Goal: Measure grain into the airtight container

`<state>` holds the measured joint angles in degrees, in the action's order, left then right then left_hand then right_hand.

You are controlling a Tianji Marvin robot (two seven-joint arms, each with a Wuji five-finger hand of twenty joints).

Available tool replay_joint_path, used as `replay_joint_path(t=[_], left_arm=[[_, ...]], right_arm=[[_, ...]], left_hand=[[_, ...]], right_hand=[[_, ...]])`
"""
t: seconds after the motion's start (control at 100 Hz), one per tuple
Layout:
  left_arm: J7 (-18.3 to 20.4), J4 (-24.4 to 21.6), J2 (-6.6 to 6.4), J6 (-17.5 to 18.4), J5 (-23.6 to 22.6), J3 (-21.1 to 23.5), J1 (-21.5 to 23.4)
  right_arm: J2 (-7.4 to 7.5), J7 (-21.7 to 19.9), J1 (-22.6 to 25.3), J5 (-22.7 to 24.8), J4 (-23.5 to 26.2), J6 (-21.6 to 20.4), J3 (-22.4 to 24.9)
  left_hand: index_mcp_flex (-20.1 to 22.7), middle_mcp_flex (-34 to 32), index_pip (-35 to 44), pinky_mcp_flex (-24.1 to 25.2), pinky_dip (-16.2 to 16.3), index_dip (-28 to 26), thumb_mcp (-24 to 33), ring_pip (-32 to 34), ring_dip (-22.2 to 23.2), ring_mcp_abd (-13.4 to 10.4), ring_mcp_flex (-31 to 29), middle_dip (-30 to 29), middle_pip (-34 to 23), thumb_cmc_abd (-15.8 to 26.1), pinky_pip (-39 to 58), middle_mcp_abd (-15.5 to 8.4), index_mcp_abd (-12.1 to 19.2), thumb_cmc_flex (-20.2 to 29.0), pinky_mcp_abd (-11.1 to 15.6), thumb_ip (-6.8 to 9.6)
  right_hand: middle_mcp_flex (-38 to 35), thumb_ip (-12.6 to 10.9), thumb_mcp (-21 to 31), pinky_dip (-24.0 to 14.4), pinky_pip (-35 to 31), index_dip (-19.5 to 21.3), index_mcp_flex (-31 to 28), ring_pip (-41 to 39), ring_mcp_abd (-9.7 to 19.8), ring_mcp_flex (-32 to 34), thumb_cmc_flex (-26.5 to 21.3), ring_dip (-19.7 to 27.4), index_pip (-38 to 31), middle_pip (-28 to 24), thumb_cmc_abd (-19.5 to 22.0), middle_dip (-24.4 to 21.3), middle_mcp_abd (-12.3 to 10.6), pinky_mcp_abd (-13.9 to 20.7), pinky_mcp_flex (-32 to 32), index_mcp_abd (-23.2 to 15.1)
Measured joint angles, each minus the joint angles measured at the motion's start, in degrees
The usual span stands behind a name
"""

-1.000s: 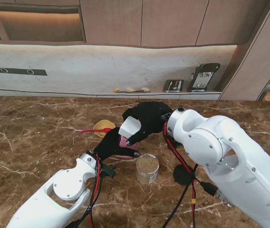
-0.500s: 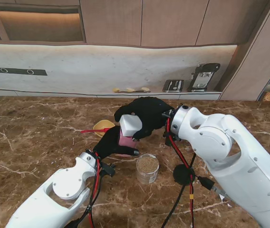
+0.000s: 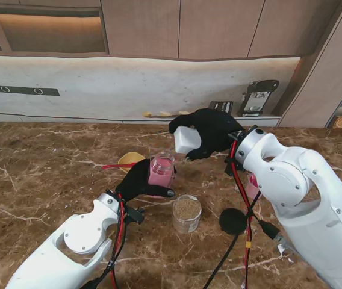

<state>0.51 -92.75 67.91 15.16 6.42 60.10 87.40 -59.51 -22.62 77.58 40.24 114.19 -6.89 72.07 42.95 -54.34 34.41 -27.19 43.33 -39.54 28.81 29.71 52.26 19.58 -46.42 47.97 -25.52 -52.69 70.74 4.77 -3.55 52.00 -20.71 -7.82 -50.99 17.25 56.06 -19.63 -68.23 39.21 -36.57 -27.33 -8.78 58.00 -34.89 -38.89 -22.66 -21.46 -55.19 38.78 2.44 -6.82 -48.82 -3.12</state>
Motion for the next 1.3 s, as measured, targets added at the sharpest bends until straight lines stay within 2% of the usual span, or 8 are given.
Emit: replay_joint_path(t=[0.29, 0.46, 0.6, 0.73, 0.88, 1.09, 1.23, 1.3], left_arm=[[-0.11, -1.45, -0.53, 1.32, -1.38, 1.44, 1.7], [-0.03, -2.18, -0.77, 1.68, -1.84, 1.98, 2.42], [0.05, -2.27, -0.86, 1.77, -1.88, 2.15, 2.68], [0.12, -2.44, -0.92, 1.71, -2.13, 2.35, 2.99], [0.1, -2.67, -0.96, 1.59, -2.5, 2.6, 3.33], [0.05, -2.71, -1.0, 1.62, -2.51, 2.69, 3.46], [0.07, -2.68, -1.01, 1.69, -2.78, 2.88, 3.5], [0.07, -2.62, -1.01, 1.68, -2.78, 2.91, 3.52]], right_arm=[[-0.02, 2.64, 0.67, 10.66, -6.83, 2.81, 0.24], [0.26, 2.79, -2.18, 13.81, -14.64, 5.14, -3.15], [0.38, 5.52, -4.75, 16.58, -21.49, 6.07, -6.8], [0.47, 7.51, -6.72, 17.76, -26.72, 6.49, -10.13], [0.49, 14.01, -8.92, 19.03, -32.72, 6.33, -14.53], [0.38, 12.9, -11.96, 16.33, -37.51, 8.52, -19.51], [0.21, 12.49, -13.7, 15.77, -40.06, 9.14, -21.89], [0.21, 12.79, -14.73, 15.69, -41.44, 9.59, -23.63]], left_hand=[[0.0, 0.0, 0.0, 0.0, 0.02, 0.03, 0.0, 0.0, 0.0, 0.0, 0.0, 0.0, 0.0, 0.0, 0.0, 0.0, 0.0, 0.0, 0.0, 0.0], [0.0, 0.0, 0.0, 0.0, 0.03, 0.07, 0.0, 0.0, 0.0, 0.0, -0.01, 0.0, 0.0, 0.0, 0.0, 0.0, 0.0, 0.0, 0.0, 0.0], [0.0, 0.0, 0.0, 0.0, 0.04, 0.13, 0.0, 0.0, 0.0, 0.0, -0.01, 0.0, 0.0, 0.0, 0.0, 0.0, 0.0, 0.0, 0.0, 0.0], [0.0, 0.0, 0.0, 0.0, 0.04, 0.15, 0.0, 0.0, 0.0, 0.0, -0.01, 0.0, 0.0, 0.0, 0.0, 0.0, 0.0, 0.01, 0.0, 0.0], [0.0, 0.0, 0.0, 0.0, 0.04, 0.16, 0.0, 0.0, 0.0, 0.0, -0.01, 0.0, 0.0, 0.0, 0.0, 0.0, 0.0, 0.01, 0.0, 0.0], [0.0, 0.0, 0.0, 0.0, 0.04, 0.49, 0.0, 0.0, 0.0, 0.0, -0.02, 0.0, 0.0, 0.0, 0.0, 0.0, 0.0, 0.01, 0.0, 0.0], [0.0, 0.0, 0.0, 0.0, 0.04, 0.6, 0.0, 0.0, 0.0, 0.0, -0.02, 0.0, 0.0, 0.0, 0.0, 0.0, 0.0, 0.1, 0.0, 0.0], [0.0, 0.0, 0.0, 0.0, 0.04, 0.61, 0.0, 0.0, 0.0, 0.0, -0.02, 0.0, 0.0, 0.0, 0.0, 0.0, -0.01, 0.11, 0.0, 0.0]], right_hand=[[-0.04, 0.0, 0.0, -0.02, 0.13, 0.0, 0.0, -0.11, 0.01, -0.03, 0.12, -0.02, 0.0, 0.0, 0.1, 0.01, 0.0, 0.0, 0.0, -0.03], [-0.05, 0.0, 0.01, -0.07, 0.35, 0.0, 0.0, -0.19, 0.04, -0.04, 0.21, -0.02, 0.0, 0.0, 0.12, 0.01, 0.0, 0.01, 0.0, -0.06], [-0.2, 0.0, 1.05, -0.76, 0.54, -0.03, 0.0, -0.86, 0.17, -0.04, 1.21, -0.03, 0.0, -0.07, 0.21, 0.01, -0.02, 0.12, 0.0, -0.06], [-0.25, 0.0, 1.18, -0.77, 0.6, -0.12, 0.0, -1.46, 0.42, -0.04, 1.75, -0.03, 0.0, -0.17, 0.5, 0.01, -0.05, 0.33, 0.0, -0.09], [-0.25, 0.0, 1.18, -0.77, 0.62, -0.13, 0.0, -1.56, 0.43, -0.07, 1.8, -0.03, 0.0, -0.28, 0.58, -0.04, -0.05, 0.35, 0.0, -0.11], [-0.15, 0.0, 1.81, -0.78, 0.81, -0.73, 0.0, -2.46, 0.6, -1.02, 1.95, 0.59, 0.01, -0.32, 0.69, -0.27, -0.06, 0.62, 0.62, -0.36], [1.21, -0.21, 3.26, -0.78, 1.49, -0.77, 0.61, -3.21, 0.91, -1.85, 3.21, 2.0, 0.02, -2.6, 1.44, -3.02, -0.37, 1.04, 1.31, -0.37], [1.97, -1.43, 3.49, -0.78, 1.55, -0.78, 1.16, -3.48, 1.29, -2.31, 3.83, 2.86, 0.02, -3.88, 1.9, -5.08, -0.68, 1.53, 1.7, -0.39]])
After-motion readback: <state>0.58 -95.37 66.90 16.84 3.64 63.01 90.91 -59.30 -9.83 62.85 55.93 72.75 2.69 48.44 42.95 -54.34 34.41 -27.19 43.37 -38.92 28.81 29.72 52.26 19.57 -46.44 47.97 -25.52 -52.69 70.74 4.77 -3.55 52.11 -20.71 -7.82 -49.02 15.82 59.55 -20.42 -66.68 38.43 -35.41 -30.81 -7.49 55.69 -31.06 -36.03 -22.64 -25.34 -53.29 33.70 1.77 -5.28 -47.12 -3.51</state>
